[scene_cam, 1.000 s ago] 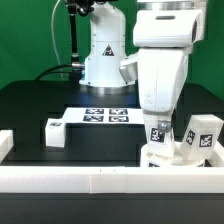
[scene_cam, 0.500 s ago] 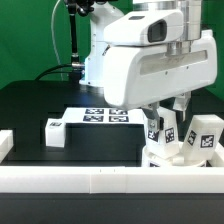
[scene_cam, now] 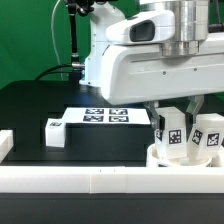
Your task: Assemble stool
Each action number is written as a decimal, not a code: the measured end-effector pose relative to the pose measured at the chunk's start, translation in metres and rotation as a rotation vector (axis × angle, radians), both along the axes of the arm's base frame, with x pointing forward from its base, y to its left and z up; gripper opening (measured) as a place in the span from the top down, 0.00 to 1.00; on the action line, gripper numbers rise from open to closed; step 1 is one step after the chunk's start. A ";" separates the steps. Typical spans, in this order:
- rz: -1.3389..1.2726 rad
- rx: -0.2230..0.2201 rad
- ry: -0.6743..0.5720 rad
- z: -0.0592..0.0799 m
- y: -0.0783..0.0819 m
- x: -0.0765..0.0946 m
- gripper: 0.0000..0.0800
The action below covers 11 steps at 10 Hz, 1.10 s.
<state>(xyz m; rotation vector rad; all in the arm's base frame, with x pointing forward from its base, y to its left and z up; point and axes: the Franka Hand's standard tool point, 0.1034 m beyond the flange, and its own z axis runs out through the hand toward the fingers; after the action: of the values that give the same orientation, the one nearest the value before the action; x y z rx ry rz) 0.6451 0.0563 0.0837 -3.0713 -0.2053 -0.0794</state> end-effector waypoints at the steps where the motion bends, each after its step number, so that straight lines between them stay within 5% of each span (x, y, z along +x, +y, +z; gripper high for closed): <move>1: -0.084 0.004 0.006 0.000 0.000 0.000 0.58; 11: -0.962 0.117 0.044 -0.001 0.011 0.003 0.58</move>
Offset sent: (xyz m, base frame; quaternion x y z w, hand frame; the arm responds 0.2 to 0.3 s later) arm -0.0085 0.0069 -0.0034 0.0063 0.0183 0.3089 0.9509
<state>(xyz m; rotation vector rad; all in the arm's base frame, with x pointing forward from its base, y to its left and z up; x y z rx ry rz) 0.6480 0.0677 0.0827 -2.7375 1.2143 -0.0595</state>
